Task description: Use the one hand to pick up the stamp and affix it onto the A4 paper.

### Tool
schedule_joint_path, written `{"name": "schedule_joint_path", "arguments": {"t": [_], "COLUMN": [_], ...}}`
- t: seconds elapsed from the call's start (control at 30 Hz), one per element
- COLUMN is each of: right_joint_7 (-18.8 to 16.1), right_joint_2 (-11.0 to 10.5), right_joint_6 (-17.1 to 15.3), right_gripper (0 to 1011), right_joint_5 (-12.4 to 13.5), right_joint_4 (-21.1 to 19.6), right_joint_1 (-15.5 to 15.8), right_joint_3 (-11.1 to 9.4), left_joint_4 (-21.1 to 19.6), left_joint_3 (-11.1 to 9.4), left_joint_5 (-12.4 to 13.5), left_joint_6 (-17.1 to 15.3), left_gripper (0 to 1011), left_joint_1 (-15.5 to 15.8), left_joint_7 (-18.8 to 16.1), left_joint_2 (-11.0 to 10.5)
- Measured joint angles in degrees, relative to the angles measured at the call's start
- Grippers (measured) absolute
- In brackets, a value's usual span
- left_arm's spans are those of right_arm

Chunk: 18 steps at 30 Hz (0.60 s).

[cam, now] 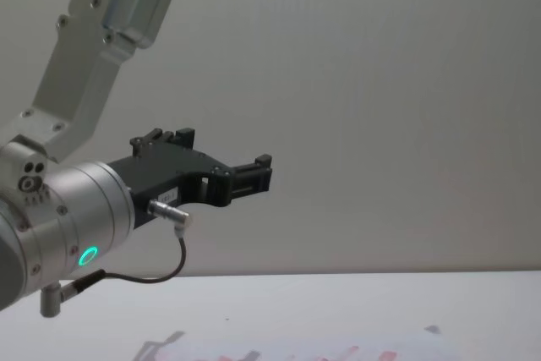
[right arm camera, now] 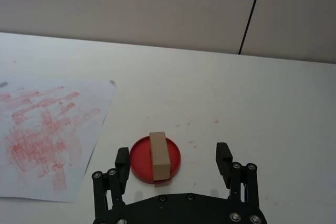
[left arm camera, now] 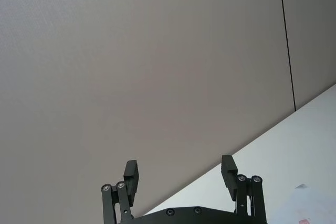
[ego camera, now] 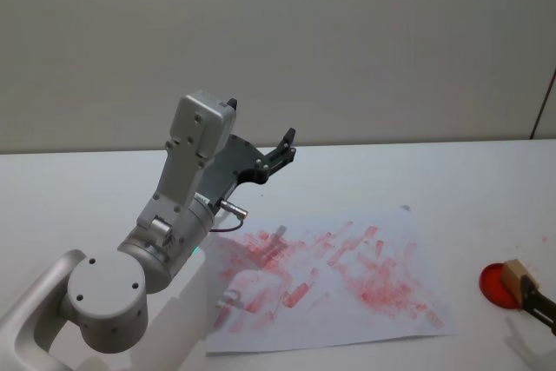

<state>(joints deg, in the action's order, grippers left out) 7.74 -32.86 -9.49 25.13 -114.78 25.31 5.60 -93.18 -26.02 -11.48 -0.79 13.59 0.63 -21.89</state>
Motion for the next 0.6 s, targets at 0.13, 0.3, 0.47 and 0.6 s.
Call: {"name": "schedule_joint_path", "arguments": {"t": [0.13, 0.3, 0.47, 0.6], "right_joint_7": [-0.6, -1.5, -3.1, -4.5], "right_joint_2": [0.1, 0.4, 1.1, 1.8], "right_joint_6": [-1.5, -3.0, -4.6, -5.8], "right_gripper": [1001, 1001, 1001, 1001], "right_joint_5": [-0.2, -0.6, -1.4, -2.1], "right_joint_4": [0.5, 1.5, 3.1, 4.6], "right_joint_1": [-0.5, -1.6, -3.6, -5.4], "right_joint_3": [0.0, 0.0, 0.3, 0.7], "left_joint_4": [0.0, 0.0, 0.0, 0.0], "left_joint_3": [0.0, 0.0, 0.0, 0.0], "left_joint_5": [0.0, 0.0, 0.0, 0.0], "left_joint_6": [0.0, 0.0, 0.0, 0.0], "left_gripper": [1001, 1001, 1001, 1001], "left_joint_1": [0.0, 0.0, 0.0, 0.0], "left_joint_7": [0.0, 0.0, 0.0, 0.0], "left_joint_2": [0.0, 0.0, 0.0, 0.0]}}
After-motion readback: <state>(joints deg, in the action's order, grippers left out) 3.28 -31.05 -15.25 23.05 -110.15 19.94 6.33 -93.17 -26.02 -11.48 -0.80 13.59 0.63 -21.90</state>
